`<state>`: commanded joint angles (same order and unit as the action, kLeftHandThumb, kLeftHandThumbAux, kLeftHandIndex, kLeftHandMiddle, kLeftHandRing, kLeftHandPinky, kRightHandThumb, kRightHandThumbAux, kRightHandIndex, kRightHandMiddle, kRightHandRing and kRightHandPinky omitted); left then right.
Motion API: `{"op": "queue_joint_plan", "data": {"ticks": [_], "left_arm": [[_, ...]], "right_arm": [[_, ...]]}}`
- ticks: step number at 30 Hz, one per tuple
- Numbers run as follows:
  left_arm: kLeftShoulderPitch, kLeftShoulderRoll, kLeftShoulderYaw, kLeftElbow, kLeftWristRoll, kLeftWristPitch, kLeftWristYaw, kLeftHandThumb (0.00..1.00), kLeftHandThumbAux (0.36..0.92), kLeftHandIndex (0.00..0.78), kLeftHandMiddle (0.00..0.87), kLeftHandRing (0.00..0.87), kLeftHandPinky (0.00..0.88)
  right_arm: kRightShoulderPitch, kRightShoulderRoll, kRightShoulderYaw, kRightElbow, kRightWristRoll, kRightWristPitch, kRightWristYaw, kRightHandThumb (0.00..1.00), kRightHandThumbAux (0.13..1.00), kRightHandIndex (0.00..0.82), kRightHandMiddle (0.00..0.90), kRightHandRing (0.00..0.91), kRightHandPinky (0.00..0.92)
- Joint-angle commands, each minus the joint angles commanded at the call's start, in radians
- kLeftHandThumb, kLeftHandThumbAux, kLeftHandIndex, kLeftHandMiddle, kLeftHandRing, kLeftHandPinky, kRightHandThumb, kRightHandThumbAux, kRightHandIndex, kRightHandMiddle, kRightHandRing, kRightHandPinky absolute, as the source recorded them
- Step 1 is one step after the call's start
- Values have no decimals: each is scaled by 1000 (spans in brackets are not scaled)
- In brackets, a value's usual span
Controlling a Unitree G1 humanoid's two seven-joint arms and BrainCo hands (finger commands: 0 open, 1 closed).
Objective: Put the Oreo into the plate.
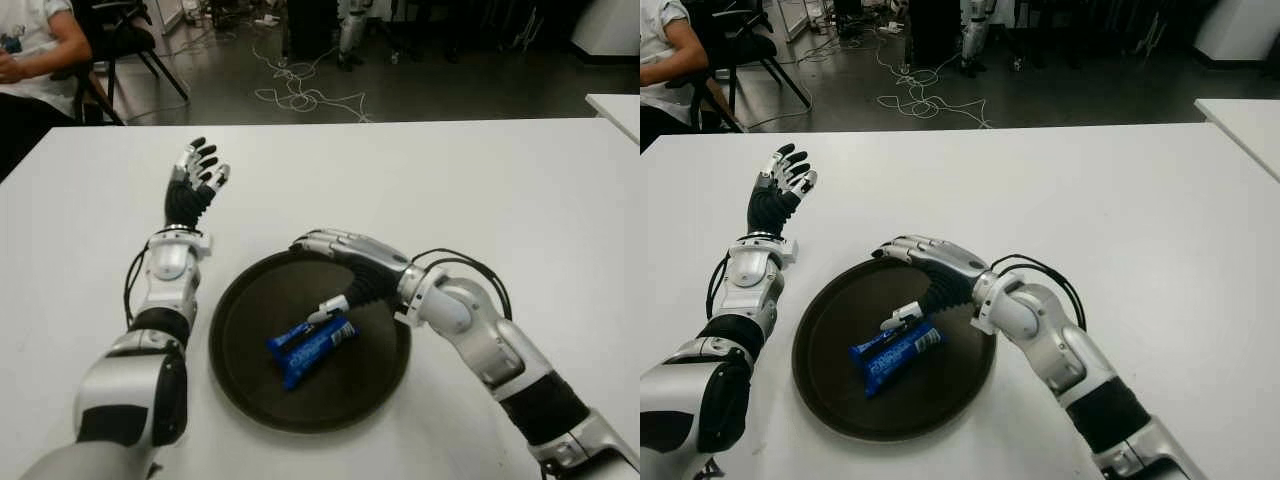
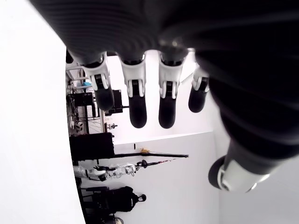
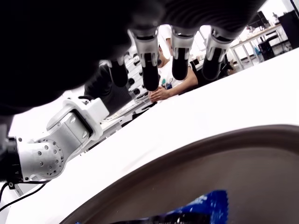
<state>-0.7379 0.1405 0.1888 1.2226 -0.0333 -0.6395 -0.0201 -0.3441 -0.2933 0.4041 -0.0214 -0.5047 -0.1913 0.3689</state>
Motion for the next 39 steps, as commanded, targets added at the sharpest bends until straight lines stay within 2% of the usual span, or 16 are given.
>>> {"op": "queue_joint_plan", "data": {"ticks": [3, 8, 10, 12, 13, 14, 15, 18, 19, 20, 22, 24, 26, 30, 36, 39], "left_arm": [[0, 0, -3, 0, 3, -1, 2, 88, 692, 127, 176, 130, 101], [0, 2, -16, 0, 21, -3, 25, 79, 691, 128, 181, 137, 111], [0, 2, -20, 0, 29, -5, 37, 71, 688, 126, 179, 136, 114], [1, 1, -23, -1, 33, -6, 44, 66, 688, 125, 177, 135, 115], [1, 1, -24, -1, 34, -6, 47, 64, 687, 125, 175, 135, 114], [1, 1, -25, -1, 36, -6, 49, 63, 686, 124, 174, 134, 113], [1, 0, -25, -1, 37, -6, 51, 62, 686, 123, 172, 132, 111], [1, 0, -28, -2, 41, -5, 55, 62, 685, 122, 168, 129, 108], [1, 0, -28, -2, 42, -5, 56, 62, 686, 124, 168, 129, 111], [1, 0, -28, -2, 43, -5, 57, 62, 686, 125, 168, 129, 113], [0, -2, -31, -3, 46, -4, 60, 57, 680, 125, 165, 129, 115], [-1, -2, -33, -3, 48, 0, 63, 52, 676, 125, 164, 128, 116], [-2, 0, -34, -3, 48, 3, 63, 48, 674, 126, 163, 128, 115], [-1, 1, -36, -4, 51, 4, 62, 40, 675, 127, 162, 128, 112], [-2, -2, -31, -4, 42, 5, 50, 39, 680, 126, 161, 127, 105], [-3, -2, -28, -3, 38, 8, 48, 44, 680, 127, 160, 126, 103]], "right_arm": [[-10, -7, -25, -9, 17, -6, -1, 0, 335, 0, 0, 0, 0], [-21, 25, -130, 55, 53, -83, -170, 2, 346, 0, 0, 0, 11], [-69, 20, -215, 165, 103, -143, -256, 22, 406, 17, 95, 111, 170], [-112, 25, -263, 261, 140, -193, -315, 35, 438, 33, 149, 174, 253], [-131, 31, -278, 304, 154, -215, -340, 64, 480, 76, 209, 240, 324], [-161, 46, -305, 376, 179, -248, -382, 75, 495, 91, 231, 264, 350], [-183, 57, -323, 427, 196, -273, -411, 126, 547, 160, 299, 337, 419], [-222, 82, -388, 548, 264, -327, -479, 228, 629, 302, 425, 469, 539], [-230, 87, -403, 580, 280, -339, -492, 393, 662, 347, 496, 536, 601], [-236, 89, -410, 604, 288, -351, -500, 452, 673, 363, 522, 561, 623], [-286, 94, -461, 790, 310, -334, -584, 596, 699, 403, 606, 633, 669], [-323, 96, -493, 955, 329, -309, -634, 647, 708, 418, 652, 668, 683], [-333, 97, -503, 1051, 337, -289, -647, 674, 712, 426, 681, 690, 692], [-340, 108, -509, 1130, 339, -239, -669, 698, 715, 433, 718, 719, 706], [-420, 114, -530, 1181, 366, -150, -703, 703, 717, 434, 744, 728, 703], [-447, 111, -531, 1200, 371, -138, -712, 703, 717, 435, 753, 732, 703]]}}
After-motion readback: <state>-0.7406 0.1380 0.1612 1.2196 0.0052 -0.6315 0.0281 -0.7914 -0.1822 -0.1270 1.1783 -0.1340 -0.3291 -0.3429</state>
